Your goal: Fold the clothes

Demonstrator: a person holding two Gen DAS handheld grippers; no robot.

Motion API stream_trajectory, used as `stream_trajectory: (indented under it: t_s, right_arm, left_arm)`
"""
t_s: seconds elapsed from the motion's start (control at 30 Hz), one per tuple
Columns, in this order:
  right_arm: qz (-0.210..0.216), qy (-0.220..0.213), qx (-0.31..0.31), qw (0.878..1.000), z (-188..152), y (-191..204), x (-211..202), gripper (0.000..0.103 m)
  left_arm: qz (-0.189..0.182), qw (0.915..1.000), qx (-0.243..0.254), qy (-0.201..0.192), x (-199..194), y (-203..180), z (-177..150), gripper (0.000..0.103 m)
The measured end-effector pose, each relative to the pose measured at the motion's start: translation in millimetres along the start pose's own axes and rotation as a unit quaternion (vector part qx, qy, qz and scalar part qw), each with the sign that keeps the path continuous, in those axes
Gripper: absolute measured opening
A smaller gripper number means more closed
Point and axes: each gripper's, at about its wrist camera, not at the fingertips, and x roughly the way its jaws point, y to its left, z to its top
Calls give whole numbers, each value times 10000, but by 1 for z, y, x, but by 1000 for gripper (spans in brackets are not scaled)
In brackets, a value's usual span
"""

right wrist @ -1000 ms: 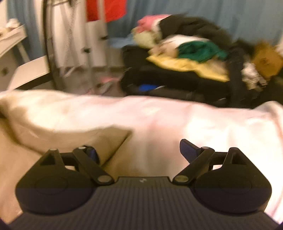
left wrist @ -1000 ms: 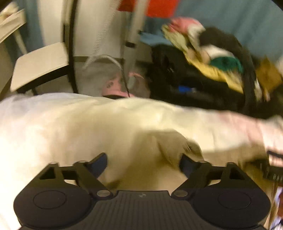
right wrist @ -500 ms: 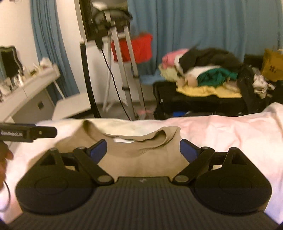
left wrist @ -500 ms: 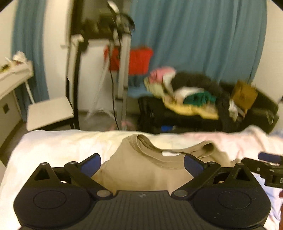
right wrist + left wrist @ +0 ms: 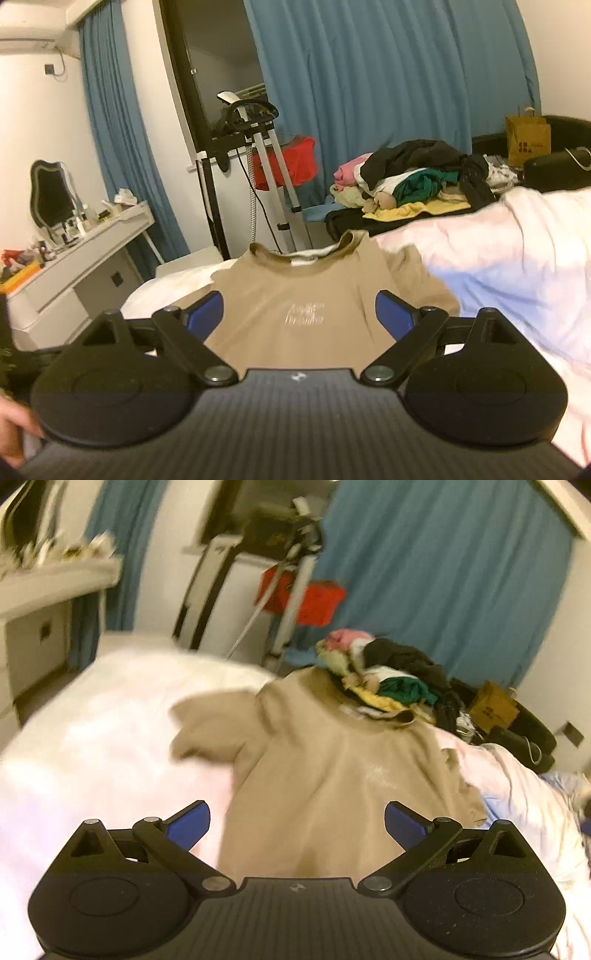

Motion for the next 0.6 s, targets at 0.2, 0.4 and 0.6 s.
stream_trajectory:
  t_s: [0.2, 0.4, 0.6]
  right_arm:
    - [145, 59, 520, 9985, -20, -23, -4, 90]
    - [221, 315, 917, 9950, -35, -42, 24, 91]
    - [162, 498, 1090, 9927, -43, -58, 64, 90]
  left_arm:
    - [-245, 9800, -1949, 307, 20, 68, 3, 99]
    - [-405, 9468, -3193, 37, 76, 116, 13, 92]
    - [-43, 9422, -3303, -560, 142, 130, 43, 84]
